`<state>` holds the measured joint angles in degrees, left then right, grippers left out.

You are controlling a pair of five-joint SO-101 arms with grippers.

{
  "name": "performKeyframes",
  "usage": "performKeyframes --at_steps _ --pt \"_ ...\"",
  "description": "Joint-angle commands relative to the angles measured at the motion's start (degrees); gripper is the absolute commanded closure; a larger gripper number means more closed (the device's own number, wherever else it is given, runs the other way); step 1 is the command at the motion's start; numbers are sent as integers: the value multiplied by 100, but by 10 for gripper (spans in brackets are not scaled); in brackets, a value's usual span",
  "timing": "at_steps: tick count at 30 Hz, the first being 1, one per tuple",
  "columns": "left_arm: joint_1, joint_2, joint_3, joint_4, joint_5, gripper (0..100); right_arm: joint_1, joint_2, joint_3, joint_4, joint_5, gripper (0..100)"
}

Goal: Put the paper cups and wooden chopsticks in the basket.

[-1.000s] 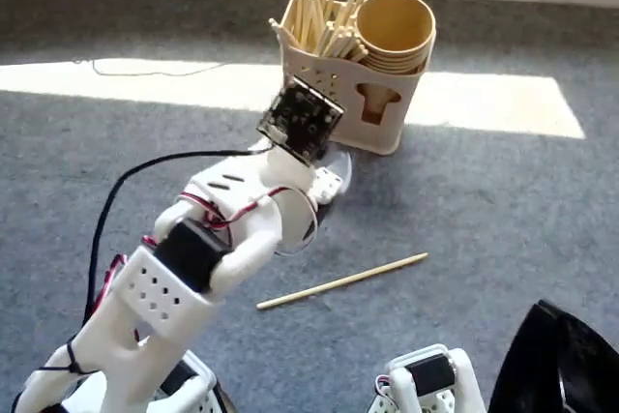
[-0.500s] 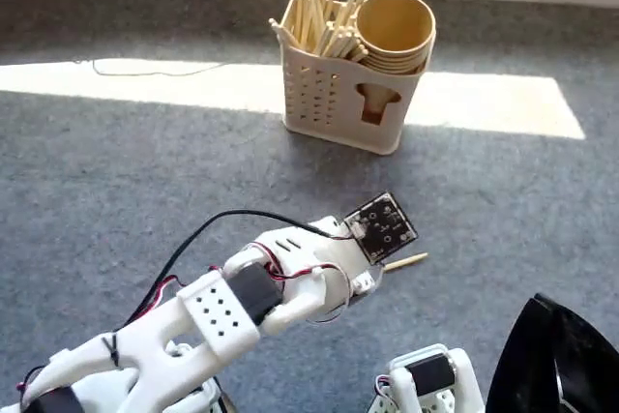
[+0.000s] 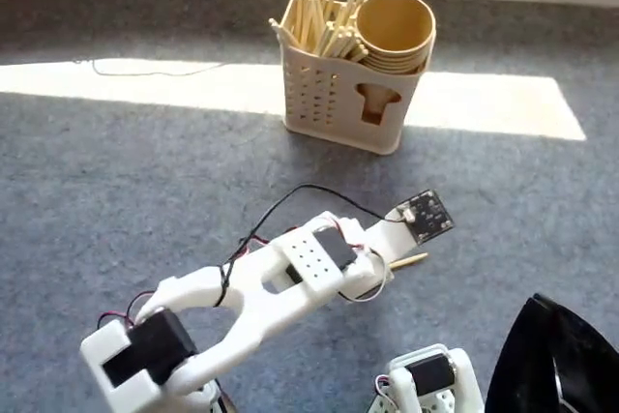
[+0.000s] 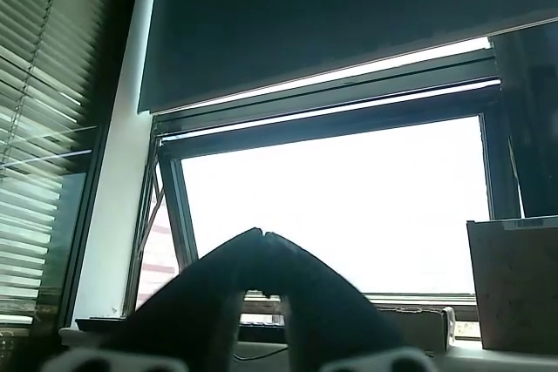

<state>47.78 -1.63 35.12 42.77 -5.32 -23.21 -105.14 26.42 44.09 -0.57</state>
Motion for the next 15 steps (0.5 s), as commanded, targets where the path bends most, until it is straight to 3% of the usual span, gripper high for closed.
performKeyframes --at_steps 1,7,15 --pt "84 207 -514 158 -105 856 -48 -22 -31 189 -62 992" --pt "48 760 -927 193 -105 856 -48 -22 -4 189 -62 992" --pt "48 1516 -1930 1125 -105 861 -57 -22 4 198 -62 992"
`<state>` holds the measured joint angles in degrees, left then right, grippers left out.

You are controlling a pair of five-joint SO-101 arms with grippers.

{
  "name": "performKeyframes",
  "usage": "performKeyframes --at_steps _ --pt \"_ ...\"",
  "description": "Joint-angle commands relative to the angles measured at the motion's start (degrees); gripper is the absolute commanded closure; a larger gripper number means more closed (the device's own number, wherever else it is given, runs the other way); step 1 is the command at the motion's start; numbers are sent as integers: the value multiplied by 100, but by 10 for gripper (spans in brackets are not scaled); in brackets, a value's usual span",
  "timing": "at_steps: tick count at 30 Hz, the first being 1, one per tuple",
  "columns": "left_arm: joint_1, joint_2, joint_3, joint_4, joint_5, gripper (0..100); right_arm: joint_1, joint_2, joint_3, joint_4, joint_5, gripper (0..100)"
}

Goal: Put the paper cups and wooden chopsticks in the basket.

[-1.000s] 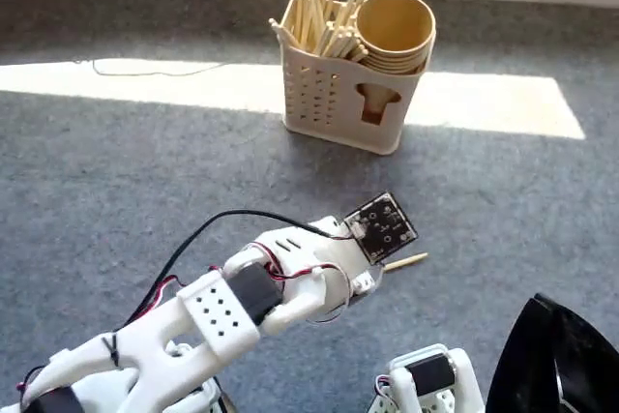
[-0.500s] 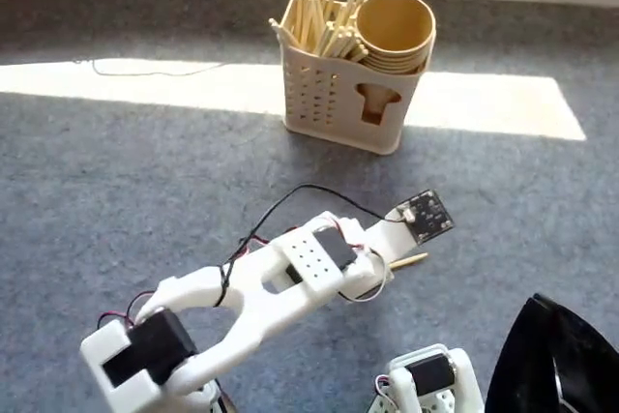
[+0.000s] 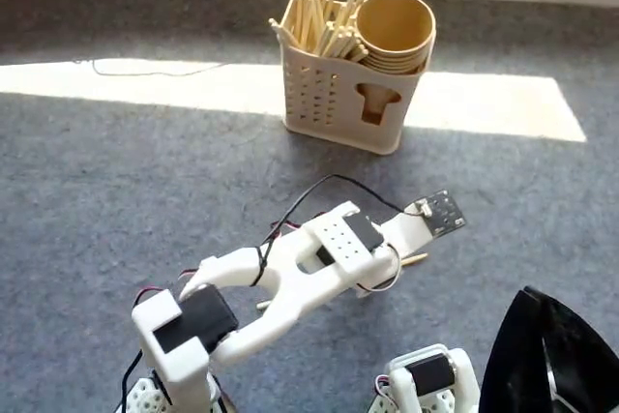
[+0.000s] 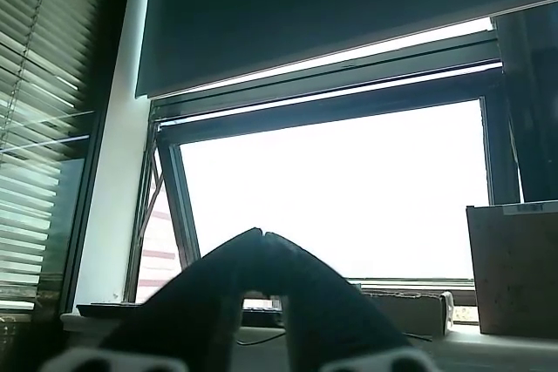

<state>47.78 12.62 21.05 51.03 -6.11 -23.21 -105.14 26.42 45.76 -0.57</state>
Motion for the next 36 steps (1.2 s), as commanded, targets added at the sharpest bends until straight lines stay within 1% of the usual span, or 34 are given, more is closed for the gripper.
performKeyframes --at_steps 1,3,7,9,12,14,20,23,32,36 --pt "48 198 -664 422 -26 861 -57 -22 4 31 -62 992" --pt "66 409 -927 659 -35 865 -57 -22 13 31 -62 992" --pt "92 760 -1358 1046 -44 944 -57 -22 13 31 -62 992" --pt "92 892 -1543 1204 -53 968 -66 -22 57 110 -62 992" --pt "92 1007 -1701 1371 -404 993 -66 -22 171 145 -62 992" --pt "84 1007 -1719 1477 -510 995 -66 -22 251 127 -62 992" --pt "-84 699 -1965 2040 -527 995 -57 -22 321 145 -62 992" --pt "-347 303 -1912 2084 -536 995 -48 -22 470 145 -53 992" --pt "-1543 -901 -1895 2084 -501 995 -40 -22 866 145 -26 992" --pt "-1903 -1543 -1640 2057 -501 995 -40 -22 892 119 -26 992"
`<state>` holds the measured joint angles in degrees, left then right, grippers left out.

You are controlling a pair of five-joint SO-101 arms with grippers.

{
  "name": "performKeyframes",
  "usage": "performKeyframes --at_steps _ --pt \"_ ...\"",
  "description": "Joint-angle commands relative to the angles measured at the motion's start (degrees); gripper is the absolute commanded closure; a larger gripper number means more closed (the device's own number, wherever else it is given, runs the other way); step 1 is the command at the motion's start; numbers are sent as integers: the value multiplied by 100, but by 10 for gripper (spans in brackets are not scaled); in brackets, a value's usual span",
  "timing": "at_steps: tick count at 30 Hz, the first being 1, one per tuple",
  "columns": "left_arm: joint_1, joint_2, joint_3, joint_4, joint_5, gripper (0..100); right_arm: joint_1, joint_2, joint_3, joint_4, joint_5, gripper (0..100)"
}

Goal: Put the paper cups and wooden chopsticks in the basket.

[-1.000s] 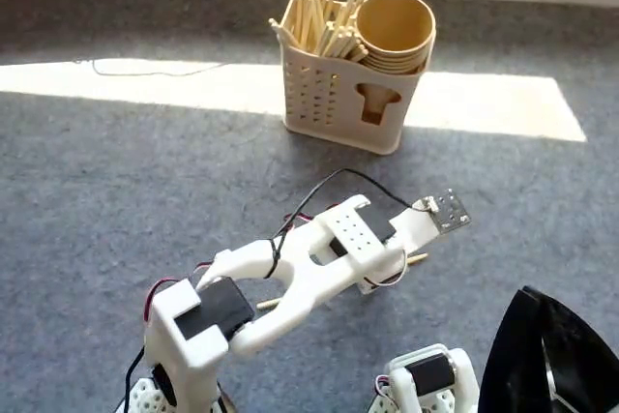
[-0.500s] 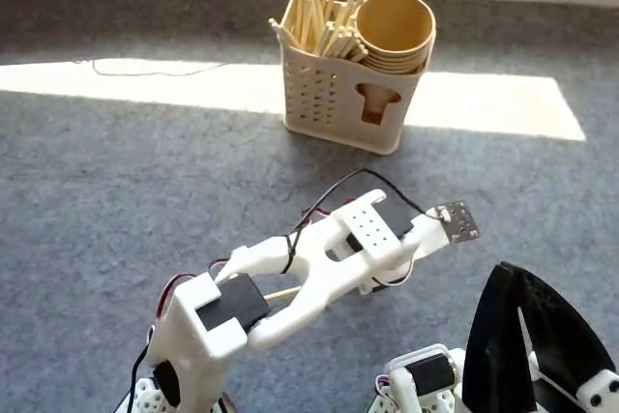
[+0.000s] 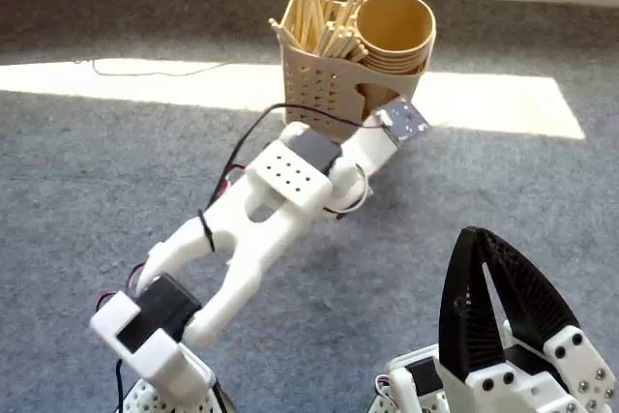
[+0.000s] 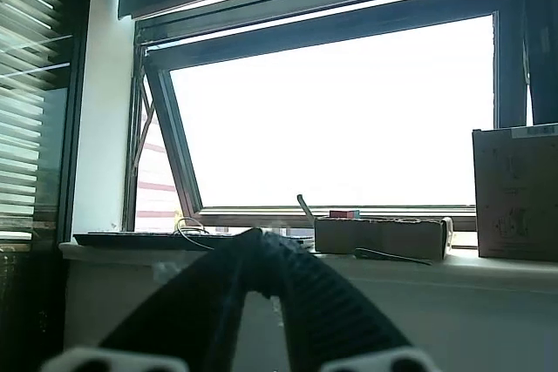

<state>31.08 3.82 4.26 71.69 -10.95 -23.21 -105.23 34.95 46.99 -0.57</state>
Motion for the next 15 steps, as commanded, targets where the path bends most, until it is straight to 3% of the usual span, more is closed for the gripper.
performKeyframes --at_steps 1,7,15 --pt "-286 -848 136 -18 -18 995 -40 -13 48 -4 -26 992" --pt "-541 -1798 822 -440 -9 995 22 -4 391 31 -26 992" --pt "-646 -2466 1648 -1248 0 995 1235 -4 1393 -13 -26 992"
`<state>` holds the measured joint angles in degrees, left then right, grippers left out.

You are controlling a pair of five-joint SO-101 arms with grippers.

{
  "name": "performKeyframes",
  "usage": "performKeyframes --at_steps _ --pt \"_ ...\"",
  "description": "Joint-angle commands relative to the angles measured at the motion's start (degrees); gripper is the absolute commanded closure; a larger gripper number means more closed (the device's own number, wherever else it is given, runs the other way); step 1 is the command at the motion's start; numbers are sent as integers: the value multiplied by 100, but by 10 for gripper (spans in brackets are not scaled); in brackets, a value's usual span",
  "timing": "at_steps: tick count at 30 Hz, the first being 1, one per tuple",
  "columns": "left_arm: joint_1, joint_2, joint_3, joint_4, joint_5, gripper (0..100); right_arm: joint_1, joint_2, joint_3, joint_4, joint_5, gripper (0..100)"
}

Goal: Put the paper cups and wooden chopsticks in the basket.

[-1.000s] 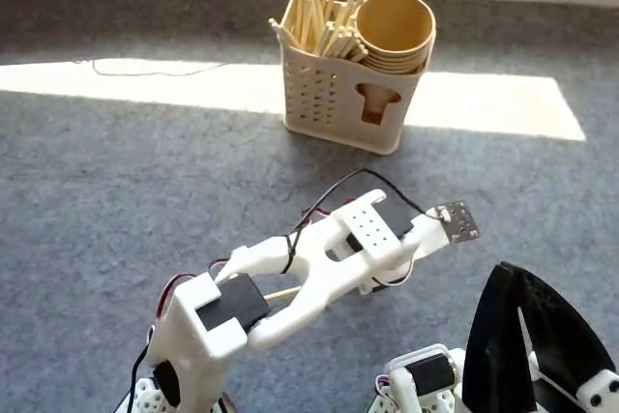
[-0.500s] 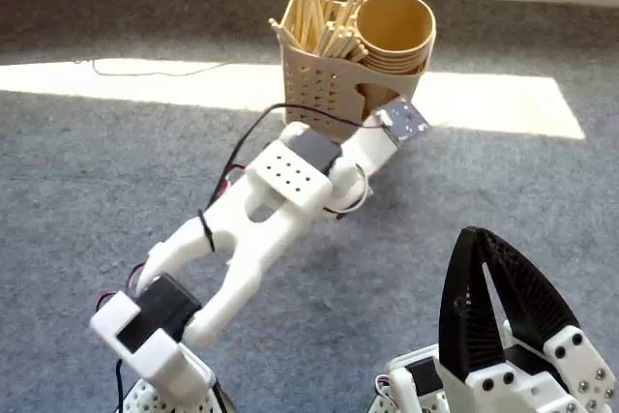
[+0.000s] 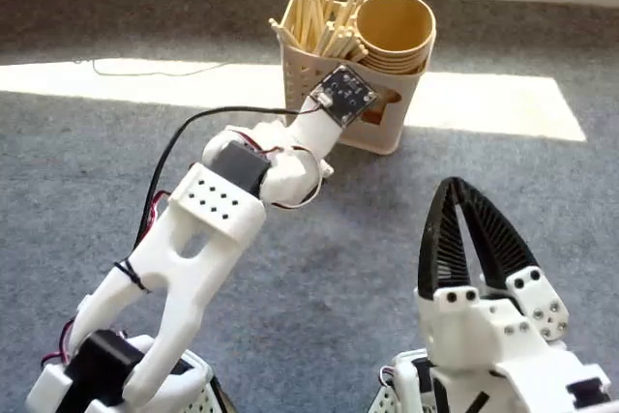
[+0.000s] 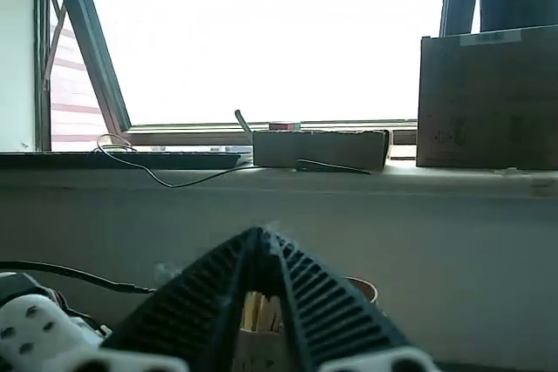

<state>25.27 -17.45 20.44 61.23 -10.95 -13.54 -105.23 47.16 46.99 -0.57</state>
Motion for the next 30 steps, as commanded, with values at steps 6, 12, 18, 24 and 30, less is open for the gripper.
performKeyframes --at_steps 6,12,18,24,30 --pt "-92 -356 31 -246 0 995 295 -4 716 -4 -26 992" --pt "-92 -365 40 -246 0 995 303 -13 1701 4 -26 992" --pt "-92 -391 48 -211 0 995 303 -13 2730 4 -26 992" --pt "-189 -400 -22 -193 360 995 303 -13 3556 -4 -18 991" --pt "-207 -409 -233 -26 369 995 312 -13 4154 4 -26 991"
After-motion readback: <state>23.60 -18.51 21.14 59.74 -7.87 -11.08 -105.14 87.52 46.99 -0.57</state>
